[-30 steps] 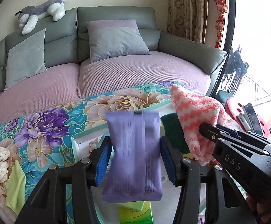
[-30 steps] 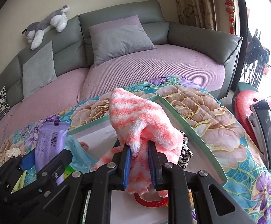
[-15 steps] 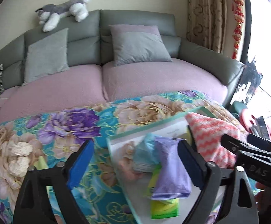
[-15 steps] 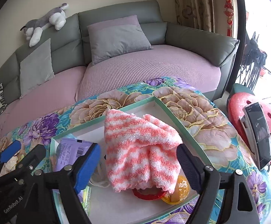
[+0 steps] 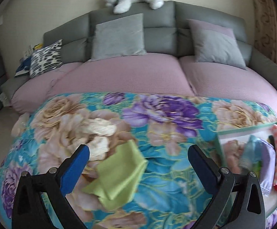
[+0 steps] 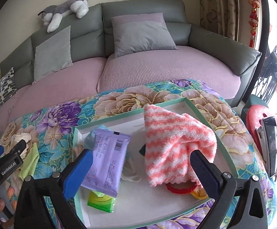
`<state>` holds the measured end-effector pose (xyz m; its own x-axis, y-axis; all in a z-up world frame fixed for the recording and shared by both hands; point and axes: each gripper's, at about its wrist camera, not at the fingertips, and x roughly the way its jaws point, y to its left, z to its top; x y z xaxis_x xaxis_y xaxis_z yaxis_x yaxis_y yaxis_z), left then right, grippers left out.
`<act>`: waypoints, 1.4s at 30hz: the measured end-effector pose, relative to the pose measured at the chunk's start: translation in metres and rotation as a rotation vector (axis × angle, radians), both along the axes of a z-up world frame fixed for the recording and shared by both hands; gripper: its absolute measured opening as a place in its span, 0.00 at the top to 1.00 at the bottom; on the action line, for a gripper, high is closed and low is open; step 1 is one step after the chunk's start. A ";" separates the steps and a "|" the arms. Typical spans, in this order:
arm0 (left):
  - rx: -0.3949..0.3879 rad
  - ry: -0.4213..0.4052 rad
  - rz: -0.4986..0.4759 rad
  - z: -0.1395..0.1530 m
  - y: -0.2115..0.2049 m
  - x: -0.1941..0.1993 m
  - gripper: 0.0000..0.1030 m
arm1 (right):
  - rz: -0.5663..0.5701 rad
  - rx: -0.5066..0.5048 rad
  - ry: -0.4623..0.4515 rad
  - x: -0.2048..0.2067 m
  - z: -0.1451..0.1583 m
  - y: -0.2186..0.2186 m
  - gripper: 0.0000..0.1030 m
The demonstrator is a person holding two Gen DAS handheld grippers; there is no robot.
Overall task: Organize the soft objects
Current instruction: 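Withdraw both tools from the tray back toward the pile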
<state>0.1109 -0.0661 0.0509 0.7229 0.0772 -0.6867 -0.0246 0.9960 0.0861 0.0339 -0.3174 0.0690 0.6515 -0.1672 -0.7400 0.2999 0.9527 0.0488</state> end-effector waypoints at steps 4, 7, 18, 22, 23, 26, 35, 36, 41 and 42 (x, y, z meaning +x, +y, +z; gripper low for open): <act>0.011 0.001 0.068 0.002 0.033 -0.002 0.00 | 0.079 0.009 0.013 0.012 -0.004 0.035 0.00; 0.026 0.001 0.113 0.003 0.054 -0.003 0.00 | 0.142 0.001 0.022 0.019 -0.008 0.063 0.00; -0.015 0.013 0.248 -0.002 0.135 -0.005 0.00 | 0.301 0.012 0.055 0.047 -0.028 0.146 0.00; -0.049 0.044 0.299 -0.015 0.162 -0.001 0.00 | 0.376 0.039 0.083 0.061 -0.045 0.175 0.00; -0.056 0.051 0.307 -0.017 0.167 0.000 0.00 | 0.394 0.039 0.095 0.064 -0.051 0.183 0.00; -0.069 0.065 0.331 -0.023 0.179 0.002 0.00 | 0.437 0.046 0.131 0.073 -0.067 0.204 0.00; -0.107 0.119 0.399 -0.040 0.209 0.005 0.00 | 0.532 0.030 0.178 0.085 -0.099 0.247 0.00; -0.108 0.122 0.405 -0.041 0.211 0.005 0.00 | 0.545 0.026 0.186 0.086 -0.101 0.251 0.00; -0.120 0.138 0.407 -0.047 0.216 0.008 0.00 | 0.599 0.004 0.218 0.084 -0.108 0.264 0.00; -0.121 0.144 0.406 -0.049 0.217 0.009 0.00 | 0.610 0.006 0.221 0.083 -0.109 0.265 0.00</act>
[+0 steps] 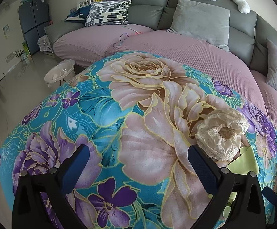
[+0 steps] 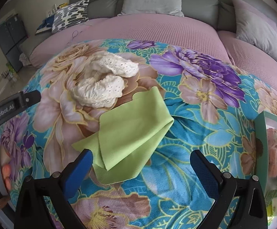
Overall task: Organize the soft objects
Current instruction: 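Withdraw both tools from the tray back toward the pile, then close left tool on the cream lace cap while right tool grasps the green cloth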
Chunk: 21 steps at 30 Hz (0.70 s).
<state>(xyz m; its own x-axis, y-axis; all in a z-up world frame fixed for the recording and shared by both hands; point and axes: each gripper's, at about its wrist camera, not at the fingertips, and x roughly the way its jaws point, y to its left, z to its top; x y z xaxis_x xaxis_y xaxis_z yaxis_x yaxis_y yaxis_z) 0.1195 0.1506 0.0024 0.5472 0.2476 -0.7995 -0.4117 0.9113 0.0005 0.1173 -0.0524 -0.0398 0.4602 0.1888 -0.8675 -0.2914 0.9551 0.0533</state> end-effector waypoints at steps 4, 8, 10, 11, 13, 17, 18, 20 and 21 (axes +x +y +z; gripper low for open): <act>-0.001 0.010 -0.001 -0.003 0.001 0.003 0.00 | 0.034 -0.022 0.020 -0.002 -0.004 0.004 0.00; -0.009 0.007 -0.026 -0.006 -0.002 0.008 0.00 | 0.032 -0.044 0.023 0.001 -0.010 0.007 0.00; -0.018 -0.001 -0.054 -0.006 -0.007 0.011 0.00 | 0.009 -0.060 0.003 0.004 -0.011 0.005 0.00; -0.027 -0.010 -0.065 -0.006 -0.009 0.012 0.00 | -0.005 -0.062 -0.009 0.006 -0.010 0.003 0.00; -0.044 -0.031 -0.087 -0.004 -0.013 0.015 0.00 | -0.039 -0.054 -0.034 0.009 -0.008 -0.002 0.00; -0.047 -0.050 -0.144 -0.005 -0.025 0.022 0.00 | -0.103 -0.043 -0.067 0.017 -0.007 -0.012 0.00; -0.048 -0.052 -0.158 -0.006 -0.029 0.024 0.00 | -0.115 -0.034 -0.072 0.019 -0.007 -0.015 0.00; -0.065 -0.060 -0.195 -0.008 -0.035 0.029 0.00 | -0.135 -0.026 -0.087 0.022 -0.005 -0.020 0.00; -0.081 -0.061 -0.212 -0.010 -0.038 0.031 0.00 | -0.145 -0.026 -0.094 0.023 -0.004 -0.022 0.00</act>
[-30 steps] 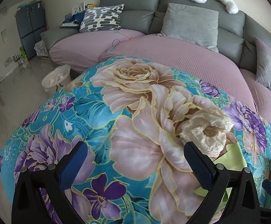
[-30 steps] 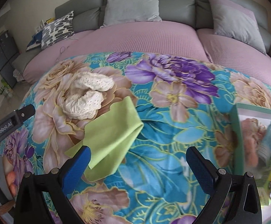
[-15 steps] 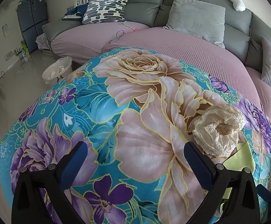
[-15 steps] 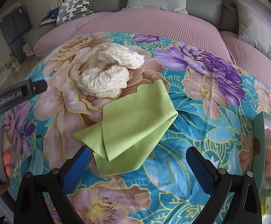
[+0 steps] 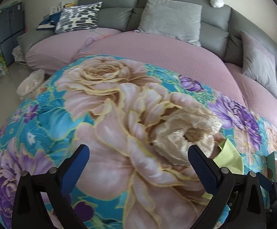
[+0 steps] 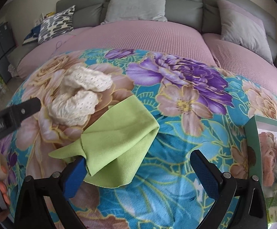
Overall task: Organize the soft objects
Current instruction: 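Close left tool on the cream lace cap while right tool grasps the green cloth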
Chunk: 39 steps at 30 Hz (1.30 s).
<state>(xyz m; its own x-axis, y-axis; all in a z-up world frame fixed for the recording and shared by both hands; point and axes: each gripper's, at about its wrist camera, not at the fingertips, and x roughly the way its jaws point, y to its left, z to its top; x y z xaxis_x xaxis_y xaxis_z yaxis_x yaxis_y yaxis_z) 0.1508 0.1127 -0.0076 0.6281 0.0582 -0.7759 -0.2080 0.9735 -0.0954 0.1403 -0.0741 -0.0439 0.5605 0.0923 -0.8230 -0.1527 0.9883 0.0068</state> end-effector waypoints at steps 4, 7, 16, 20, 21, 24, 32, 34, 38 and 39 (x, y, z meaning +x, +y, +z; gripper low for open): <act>-0.081 -0.004 -0.048 -0.007 -0.010 0.009 0.00 | -0.037 0.015 -0.004 0.005 0.000 -0.010 0.00; -0.065 -0.008 -0.077 -0.012 -0.020 0.014 0.00 | -0.056 0.027 -0.006 0.007 0.001 -0.017 0.00; -0.078 0.024 -0.101 -0.033 -0.033 0.027 0.01 | -0.056 0.080 -0.019 0.011 -0.001 -0.027 0.00; -0.061 0.016 -0.099 -0.031 -0.036 0.027 0.24 | -0.027 0.103 -0.026 0.010 -0.001 -0.024 0.06; -0.062 0.015 -0.101 -0.031 -0.036 0.027 0.32 | -0.018 0.109 -0.028 0.010 -0.001 -0.023 0.11; -0.069 0.012 -0.123 -0.030 -0.038 0.027 0.44 | 0.003 0.120 -0.024 0.010 -0.004 -0.019 0.22; -0.118 0.007 -0.175 -0.029 -0.045 0.026 0.87 | 0.044 0.194 -0.037 0.010 -0.002 -0.016 0.62; -0.120 -0.001 -0.179 -0.028 -0.046 0.026 0.89 | 0.053 0.212 -0.037 0.010 -0.002 -0.016 0.70; -0.133 -0.021 -0.177 -0.024 -0.045 0.024 0.91 | 0.055 0.241 -0.039 0.010 -0.001 -0.016 0.84; -0.137 -0.025 -0.177 -0.023 -0.045 0.024 0.92 | 0.054 0.244 -0.041 0.010 0.000 -0.017 0.84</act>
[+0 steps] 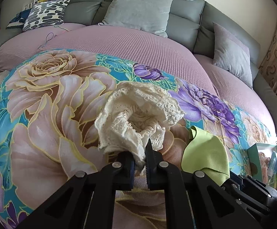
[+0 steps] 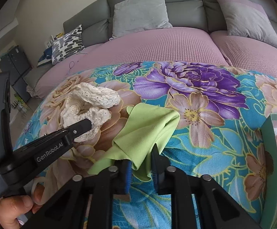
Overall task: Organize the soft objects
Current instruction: 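Close left tool on the cream lace cap while right tool grasps the green cloth, then carry the lace cap and green cloth over the white tray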
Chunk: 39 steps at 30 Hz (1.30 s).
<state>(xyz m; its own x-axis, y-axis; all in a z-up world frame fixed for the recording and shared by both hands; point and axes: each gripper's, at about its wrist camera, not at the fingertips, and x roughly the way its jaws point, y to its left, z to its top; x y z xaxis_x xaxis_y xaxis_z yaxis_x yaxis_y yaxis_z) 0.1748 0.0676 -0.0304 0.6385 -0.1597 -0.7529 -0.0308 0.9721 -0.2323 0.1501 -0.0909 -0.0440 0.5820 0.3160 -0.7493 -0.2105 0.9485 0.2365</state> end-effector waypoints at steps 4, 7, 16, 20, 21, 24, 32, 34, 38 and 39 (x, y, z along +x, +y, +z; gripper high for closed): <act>-0.009 -0.036 -0.003 0.010 0.000 -0.003 0.93 | 0.001 0.034 -0.020 -0.002 0.007 -0.003 0.90; -0.007 -0.063 -0.011 0.019 -0.003 -0.005 0.93 | 0.007 0.047 -0.028 -0.004 0.011 -0.004 0.91; 0.016 -0.165 -0.036 0.061 -0.012 -0.024 0.93 | -0.011 0.075 -0.132 -0.023 0.051 -0.019 0.92; 0.030 -0.216 -0.057 0.084 -0.023 -0.036 0.93 | -0.031 0.074 -0.176 -0.036 0.073 -0.031 0.92; 0.032 -0.227 -0.063 0.090 -0.026 -0.039 0.93 | -0.038 0.072 -0.186 -0.041 0.079 -0.035 0.92; 0.038 -0.267 -0.084 0.108 -0.036 -0.052 0.93 | -0.064 0.070 -0.211 -0.054 0.094 -0.047 0.92; 0.045 -0.319 -0.143 0.135 -0.069 -0.080 0.93 | -0.132 0.068 -0.249 -0.090 0.120 -0.084 0.92; 0.049 -0.321 -0.161 0.137 -0.079 -0.087 0.93 | -0.154 0.065 -0.250 -0.098 0.124 -0.095 0.92; 0.059 -0.317 -0.209 0.136 -0.102 -0.102 0.93 | -0.191 0.061 -0.255 -0.116 0.130 -0.117 0.92; 0.064 -0.313 -0.221 0.136 -0.108 -0.104 0.93 | -0.205 0.056 -0.256 -0.121 0.131 -0.123 0.92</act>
